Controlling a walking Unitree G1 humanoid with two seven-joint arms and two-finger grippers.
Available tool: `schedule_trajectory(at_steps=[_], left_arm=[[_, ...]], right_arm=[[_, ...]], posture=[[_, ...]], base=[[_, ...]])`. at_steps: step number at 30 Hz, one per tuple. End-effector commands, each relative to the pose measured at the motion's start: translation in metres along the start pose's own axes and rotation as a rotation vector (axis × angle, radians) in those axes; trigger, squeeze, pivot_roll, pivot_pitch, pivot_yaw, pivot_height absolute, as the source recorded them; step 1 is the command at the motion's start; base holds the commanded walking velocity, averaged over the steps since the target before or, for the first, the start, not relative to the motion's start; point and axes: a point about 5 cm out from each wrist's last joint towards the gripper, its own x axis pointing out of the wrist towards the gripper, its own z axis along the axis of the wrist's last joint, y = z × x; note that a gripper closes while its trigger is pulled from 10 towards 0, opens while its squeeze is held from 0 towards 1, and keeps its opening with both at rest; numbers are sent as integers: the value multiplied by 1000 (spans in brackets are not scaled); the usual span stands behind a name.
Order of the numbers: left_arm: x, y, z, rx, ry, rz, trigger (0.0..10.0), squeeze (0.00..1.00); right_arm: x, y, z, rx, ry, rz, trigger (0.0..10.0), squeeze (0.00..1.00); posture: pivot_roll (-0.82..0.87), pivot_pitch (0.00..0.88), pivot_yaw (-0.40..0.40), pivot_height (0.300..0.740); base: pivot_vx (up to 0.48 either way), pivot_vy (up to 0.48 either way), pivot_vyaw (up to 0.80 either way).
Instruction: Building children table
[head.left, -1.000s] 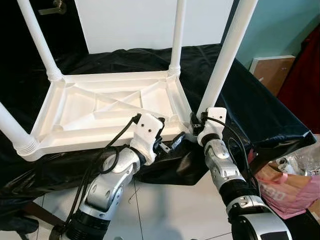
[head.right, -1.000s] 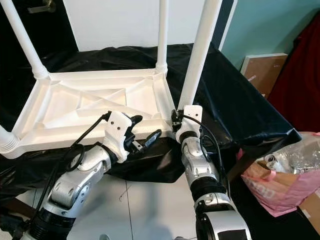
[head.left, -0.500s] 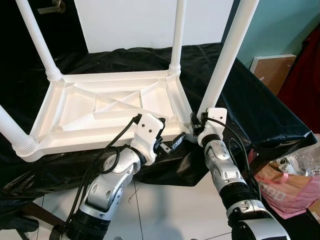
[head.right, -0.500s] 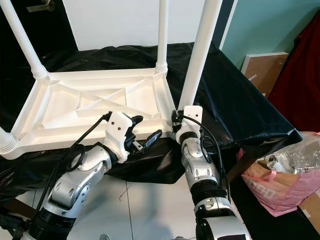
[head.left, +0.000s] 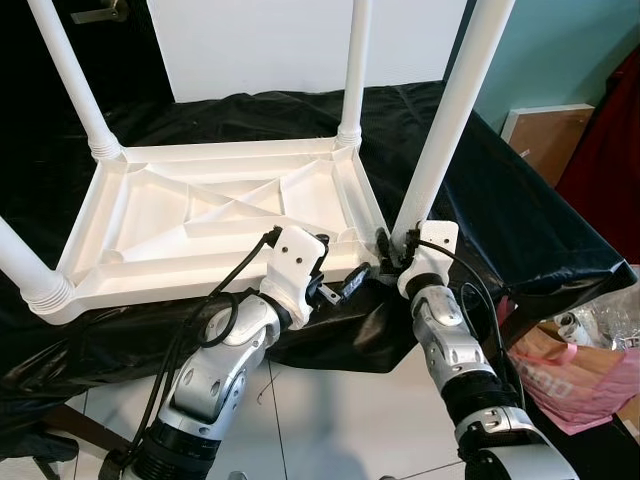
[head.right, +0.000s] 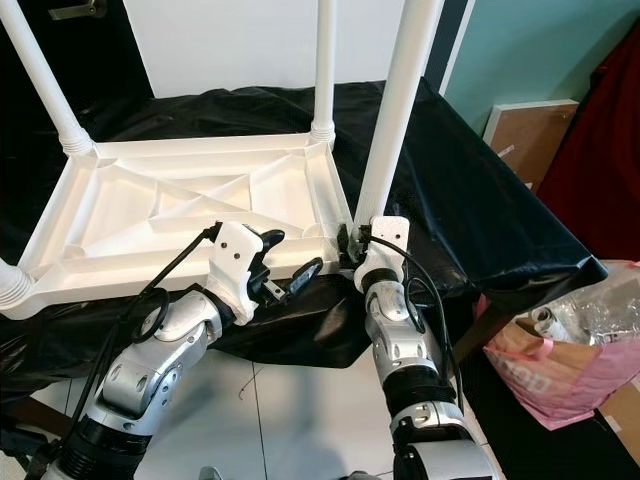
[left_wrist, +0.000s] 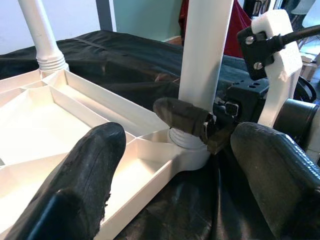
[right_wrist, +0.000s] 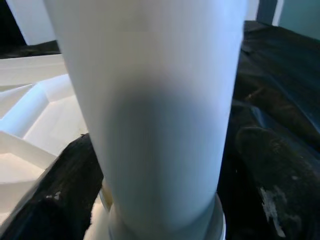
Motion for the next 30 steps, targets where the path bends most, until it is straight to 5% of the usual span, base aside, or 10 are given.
schedule_trajectory(at_steps=[1,6,7,26,27,28,29,30], left_arm=[[1,0,-3,-8,16,-4,10000,0],[0,0,-4,-3,19,-2,10000,0],[0,1,-4,0,21,-1,10000,0],[0,1,-2,14,26,-29,10000,0],[0,1,-1,18,26,-32,10000,0],[0,1,-1,18,26,-32,10000,0],[0,1,-1,21,26,-34,10000,0],[0,1,0,23,27,-35,10000,0]], right_arm=[[-3,-5,-1,8,-2,9,10000,1000],[-5,-12,1,1,-5,115,10000,1000],[-5,-17,3,-8,-4,168,10000,0],[9,-20,7,-121,64,531,10000,0],[11,-20,6,-139,78,553,7059,0],[11,-20,6,-139,78,553,7059,0],[11,-21,5,-147,88,558,78,0],[11,-21,4,-150,95,561,78,0]], posture=[[-12,58,-48,740],[-10,63,-45,740],[-9,64,-44,740],[-2,55,-14,740],[5,53,-12,740],[5,53,-12,740],[8,52,-12,740],[11,51,-13,740]], base=[[0,0,0],[0,0,0],[0,0,0],[0,0,0],[0,0,0],[0,0,0],[0,0,0],[0,0,0]])
